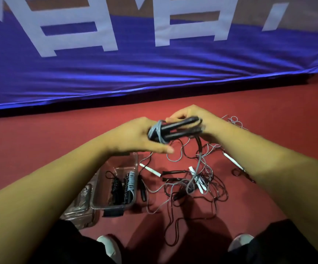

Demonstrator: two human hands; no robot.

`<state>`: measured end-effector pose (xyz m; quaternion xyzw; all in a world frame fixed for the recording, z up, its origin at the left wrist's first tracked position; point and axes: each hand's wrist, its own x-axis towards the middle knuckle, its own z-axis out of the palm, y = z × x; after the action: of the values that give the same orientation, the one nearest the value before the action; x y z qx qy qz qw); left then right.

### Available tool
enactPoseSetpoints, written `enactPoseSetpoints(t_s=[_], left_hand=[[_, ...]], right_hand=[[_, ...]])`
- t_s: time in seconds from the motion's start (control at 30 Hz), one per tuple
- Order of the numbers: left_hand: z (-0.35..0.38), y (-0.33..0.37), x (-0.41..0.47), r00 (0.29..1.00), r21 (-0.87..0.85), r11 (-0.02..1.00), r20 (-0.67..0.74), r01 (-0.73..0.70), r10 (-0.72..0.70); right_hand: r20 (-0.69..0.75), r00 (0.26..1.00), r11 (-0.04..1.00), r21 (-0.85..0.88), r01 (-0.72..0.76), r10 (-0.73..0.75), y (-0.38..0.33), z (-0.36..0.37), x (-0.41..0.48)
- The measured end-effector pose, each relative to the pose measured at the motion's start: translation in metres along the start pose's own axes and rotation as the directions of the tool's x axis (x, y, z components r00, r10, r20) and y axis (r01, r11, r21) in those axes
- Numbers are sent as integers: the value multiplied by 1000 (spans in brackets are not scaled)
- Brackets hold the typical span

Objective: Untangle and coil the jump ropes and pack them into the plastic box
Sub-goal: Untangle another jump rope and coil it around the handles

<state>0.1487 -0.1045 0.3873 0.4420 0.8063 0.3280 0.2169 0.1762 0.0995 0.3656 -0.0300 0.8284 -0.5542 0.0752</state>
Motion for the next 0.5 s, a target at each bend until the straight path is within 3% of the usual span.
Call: enactPoseSetpoints(t_s=[0.07, 0.13, 0.27, 0.43, 0.5], left_hand=[[-3, 2, 0, 991, -261, 963, -94, 68, -96], [-6, 1, 1, 972, -376, 919, -143, 119, -185], [-9, -5, -1, 966, -396, 900, -100, 183, -240], [-8, -5, 0, 948, -467, 862, -134, 195, -287], [-9, -4, 0, 964, -445, 881, -121, 161, -237]], right_hand=[[-39, 998, 988, 147, -38, 44, -1, 8, 0], [5, 997, 983, 168, -76, 76, 0, 14, 1], [203, 961, 969, 120, -216, 189, 1, 11, 2], [240, 945, 969, 47, -241, 224, 1, 12, -2], [247, 942, 964, 77, -253, 228, 2, 14, -2]])
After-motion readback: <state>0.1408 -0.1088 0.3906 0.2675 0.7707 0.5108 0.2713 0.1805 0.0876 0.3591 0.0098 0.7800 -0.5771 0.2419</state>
